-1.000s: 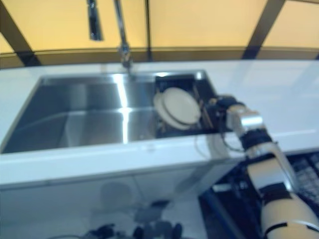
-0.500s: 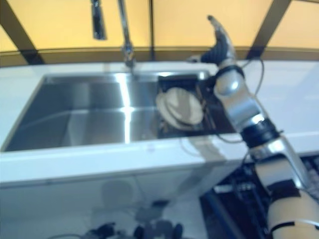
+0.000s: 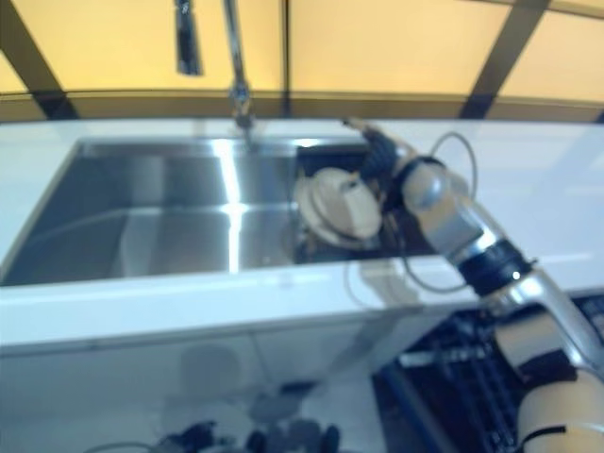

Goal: Take plates into dishwasher

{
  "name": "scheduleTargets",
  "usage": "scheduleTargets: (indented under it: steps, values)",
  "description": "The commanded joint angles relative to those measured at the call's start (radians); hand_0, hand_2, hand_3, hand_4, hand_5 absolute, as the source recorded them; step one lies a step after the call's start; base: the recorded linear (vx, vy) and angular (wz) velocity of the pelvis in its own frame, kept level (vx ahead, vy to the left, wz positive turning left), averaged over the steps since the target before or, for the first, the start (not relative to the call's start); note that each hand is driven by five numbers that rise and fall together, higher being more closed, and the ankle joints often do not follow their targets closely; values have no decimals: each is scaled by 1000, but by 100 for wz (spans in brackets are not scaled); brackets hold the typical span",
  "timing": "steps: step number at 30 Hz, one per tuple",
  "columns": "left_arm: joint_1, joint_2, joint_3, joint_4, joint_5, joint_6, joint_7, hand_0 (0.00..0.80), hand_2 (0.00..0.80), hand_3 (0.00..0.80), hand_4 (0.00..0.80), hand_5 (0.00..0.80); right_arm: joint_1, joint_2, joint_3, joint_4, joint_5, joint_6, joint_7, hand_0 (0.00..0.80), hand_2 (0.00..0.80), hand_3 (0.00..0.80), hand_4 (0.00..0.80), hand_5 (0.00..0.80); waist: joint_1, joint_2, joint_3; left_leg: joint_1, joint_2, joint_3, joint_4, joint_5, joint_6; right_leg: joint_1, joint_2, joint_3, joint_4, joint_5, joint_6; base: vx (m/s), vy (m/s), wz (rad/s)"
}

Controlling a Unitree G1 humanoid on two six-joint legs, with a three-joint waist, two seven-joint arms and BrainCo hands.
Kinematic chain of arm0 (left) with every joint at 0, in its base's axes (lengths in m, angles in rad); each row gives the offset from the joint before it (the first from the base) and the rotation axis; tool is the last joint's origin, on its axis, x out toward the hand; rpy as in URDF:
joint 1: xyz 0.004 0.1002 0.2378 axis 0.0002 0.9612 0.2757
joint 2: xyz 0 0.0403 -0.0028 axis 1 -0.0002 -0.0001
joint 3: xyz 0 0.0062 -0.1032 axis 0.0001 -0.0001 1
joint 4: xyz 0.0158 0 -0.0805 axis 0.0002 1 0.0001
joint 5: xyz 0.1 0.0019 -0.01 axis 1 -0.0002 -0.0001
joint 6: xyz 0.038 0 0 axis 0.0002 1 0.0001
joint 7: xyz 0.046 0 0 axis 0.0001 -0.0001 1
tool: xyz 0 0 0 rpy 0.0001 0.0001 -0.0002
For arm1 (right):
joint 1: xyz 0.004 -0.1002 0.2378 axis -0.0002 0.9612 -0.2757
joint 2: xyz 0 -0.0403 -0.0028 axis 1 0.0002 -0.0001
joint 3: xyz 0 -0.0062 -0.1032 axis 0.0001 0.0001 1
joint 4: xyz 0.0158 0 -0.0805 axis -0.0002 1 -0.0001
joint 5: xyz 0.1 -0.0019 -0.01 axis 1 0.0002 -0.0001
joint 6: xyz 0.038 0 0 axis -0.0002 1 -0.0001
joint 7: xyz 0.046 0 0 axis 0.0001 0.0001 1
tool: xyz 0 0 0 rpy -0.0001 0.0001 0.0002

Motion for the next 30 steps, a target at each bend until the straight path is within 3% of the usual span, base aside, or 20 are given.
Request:
scheduleTargets:
  steps: [1,30]
  values:
    - [-20,7,12,9,40,8,0,0,0,0,0,0,-39,-41,21,26,-64,-41,19,0,0,0,0,0,29,-44,-17,-34,-62,58,19,-17,52,28,-3,24,22,-45,32,-5,2,3]
    - [-17,41,19,-17,52,18,-21,0,0,0,0,0,2,-22,72,235,-191,-32,243,0,0,0,0,0,60,-48,2,-34,-59,37,20,-13,54,31,-14,-6,42,-49,36,3,-3,2]
